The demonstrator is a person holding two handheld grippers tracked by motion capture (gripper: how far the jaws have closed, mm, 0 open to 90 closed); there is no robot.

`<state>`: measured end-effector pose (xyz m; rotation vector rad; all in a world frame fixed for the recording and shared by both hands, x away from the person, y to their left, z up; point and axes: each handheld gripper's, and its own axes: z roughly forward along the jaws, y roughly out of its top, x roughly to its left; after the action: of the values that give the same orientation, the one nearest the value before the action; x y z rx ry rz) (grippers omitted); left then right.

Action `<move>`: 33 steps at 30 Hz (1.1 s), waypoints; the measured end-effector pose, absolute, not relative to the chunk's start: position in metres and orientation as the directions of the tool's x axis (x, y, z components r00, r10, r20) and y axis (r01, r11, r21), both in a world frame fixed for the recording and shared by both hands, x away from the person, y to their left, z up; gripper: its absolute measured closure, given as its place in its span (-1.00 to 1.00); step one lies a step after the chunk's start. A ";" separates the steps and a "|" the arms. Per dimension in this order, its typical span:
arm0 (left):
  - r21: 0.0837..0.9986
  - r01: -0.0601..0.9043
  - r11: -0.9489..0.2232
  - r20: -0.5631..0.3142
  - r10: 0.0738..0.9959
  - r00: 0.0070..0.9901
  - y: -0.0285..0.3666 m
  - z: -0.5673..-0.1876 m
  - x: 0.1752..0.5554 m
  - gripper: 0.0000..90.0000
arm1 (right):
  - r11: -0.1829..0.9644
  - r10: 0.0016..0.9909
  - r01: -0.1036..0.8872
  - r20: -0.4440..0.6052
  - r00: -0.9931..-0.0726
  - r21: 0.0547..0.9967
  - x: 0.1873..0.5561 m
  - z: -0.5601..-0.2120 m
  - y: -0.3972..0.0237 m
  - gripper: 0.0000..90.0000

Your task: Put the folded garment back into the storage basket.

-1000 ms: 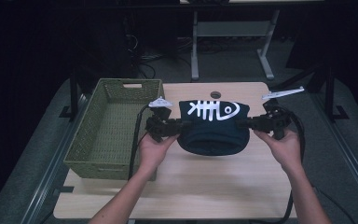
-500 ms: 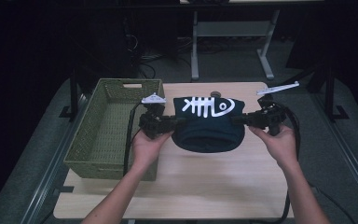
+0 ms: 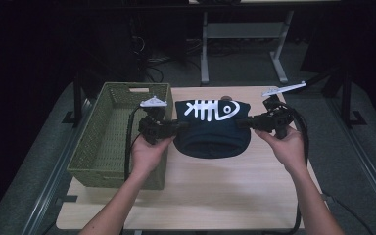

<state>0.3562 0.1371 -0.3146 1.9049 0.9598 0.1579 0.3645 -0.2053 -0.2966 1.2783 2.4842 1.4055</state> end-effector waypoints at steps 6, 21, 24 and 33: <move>0.803 0.551 -0.226 -0.273 0.682 0.678 0.142 -0.313 0.356 0.60 | 0.266 0.651 0.639 0.354 -0.671 0.722 0.366 -0.294 -0.200 0.69; 0.806 0.548 -0.221 -0.262 0.697 0.667 0.157 -0.306 0.355 0.60 | 0.280 0.641 0.631 0.349 -0.684 0.723 0.371 -0.286 -0.184 0.69; 0.807 0.549 -0.218 -0.263 0.700 0.664 0.159 -0.305 0.354 0.60 | 0.282 0.639 0.631 0.349 -0.685 0.723 0.372 -0.285 -0.182 0.68; 0.808 0.547 -0.218 -0.253 0.710 0.657 0.170 -0.303 0.354 0.60 | 0.298 0.630 0.626 0.344 -0.696 0.721 0.376 -0.282 -0.169 0.69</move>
<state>0.3538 0.1695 -0.3029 1.8952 0.9901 0.2095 0.3760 -0.1693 -0.2819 1.2224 2.5265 1.4000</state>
